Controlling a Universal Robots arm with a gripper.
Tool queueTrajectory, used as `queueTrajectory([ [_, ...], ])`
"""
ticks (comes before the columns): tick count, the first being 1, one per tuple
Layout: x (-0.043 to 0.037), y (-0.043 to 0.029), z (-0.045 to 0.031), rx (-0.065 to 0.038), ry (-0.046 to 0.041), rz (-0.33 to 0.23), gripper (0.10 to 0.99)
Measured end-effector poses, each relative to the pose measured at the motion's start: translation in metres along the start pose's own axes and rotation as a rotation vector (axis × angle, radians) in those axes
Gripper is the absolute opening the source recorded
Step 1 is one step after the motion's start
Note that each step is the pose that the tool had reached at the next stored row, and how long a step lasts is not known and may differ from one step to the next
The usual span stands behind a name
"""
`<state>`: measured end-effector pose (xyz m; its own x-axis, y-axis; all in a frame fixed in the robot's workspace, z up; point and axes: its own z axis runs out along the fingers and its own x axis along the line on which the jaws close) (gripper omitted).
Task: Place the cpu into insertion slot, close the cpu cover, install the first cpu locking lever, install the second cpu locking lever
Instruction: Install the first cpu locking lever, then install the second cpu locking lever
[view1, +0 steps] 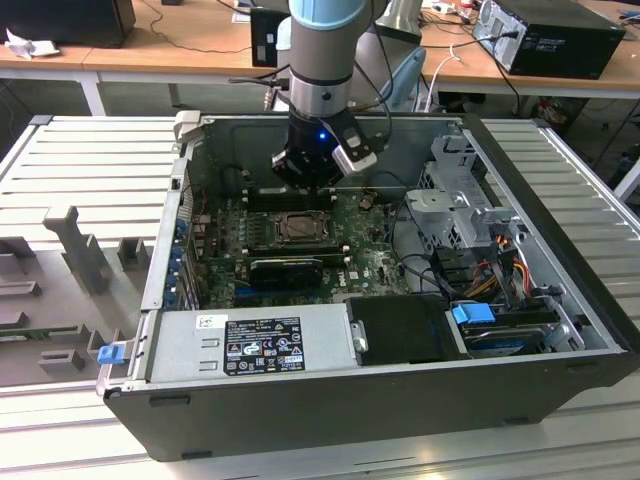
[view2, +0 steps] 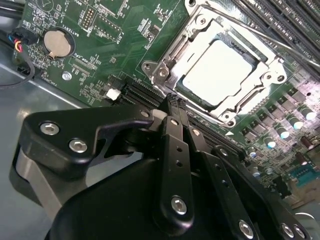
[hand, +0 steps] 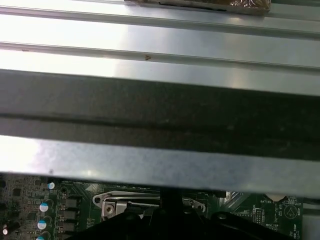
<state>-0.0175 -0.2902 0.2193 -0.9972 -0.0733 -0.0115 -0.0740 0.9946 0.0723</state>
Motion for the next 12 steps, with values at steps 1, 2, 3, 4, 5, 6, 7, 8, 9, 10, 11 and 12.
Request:
queueTrajectory([
  [1, 0.0000, -0.0005, 0.0000, 0.000, 0.0000, 0.000, 0.106],
  [2, 0.0001, -0.0008, -0.0001, 0.000, 0.0000, 0.000, 0.106],
  [3, 0.0001, -0.0012, -0.0001, 0.000, 0.0000, 0.000, 0.106],
  [4, 0.0001, -0.0016, -0.0001, 0.000, 0.0000, 0.000, 0.106],
  [5, 0.0001, -0.0019, -0.0002, 0.000, 0.0000, 0.000, 0.106],
  [6, 0.0002, -0.0024, -0.0002, 0.000, 0.0000, 0.000, 0.106],
  [7, 0.0002, -0.0026, -0.0002, 0.000, -0.0001, 0.000, 0.106],
  [8, 0.0002, -0.0030, -0.0002, 0.000, 0.0000, 0.000, 0.106],
  [9, 0.0003, -0.0035, -0.0002, 0.000, -0.0001, 0.000, 0.106],
  [10, 0.0002, -0.0036, -0.0002, 0.000, -0.0001, 0.000, 0.106],
  [11, 0.0002, -0.0038, -0.0002, 0.000, 0.0000, 0.000, 0.106],
  [12, 0.0003, -0.0054, -0.0003, 0.000, 0.0000, 0.000, 0.106],
])
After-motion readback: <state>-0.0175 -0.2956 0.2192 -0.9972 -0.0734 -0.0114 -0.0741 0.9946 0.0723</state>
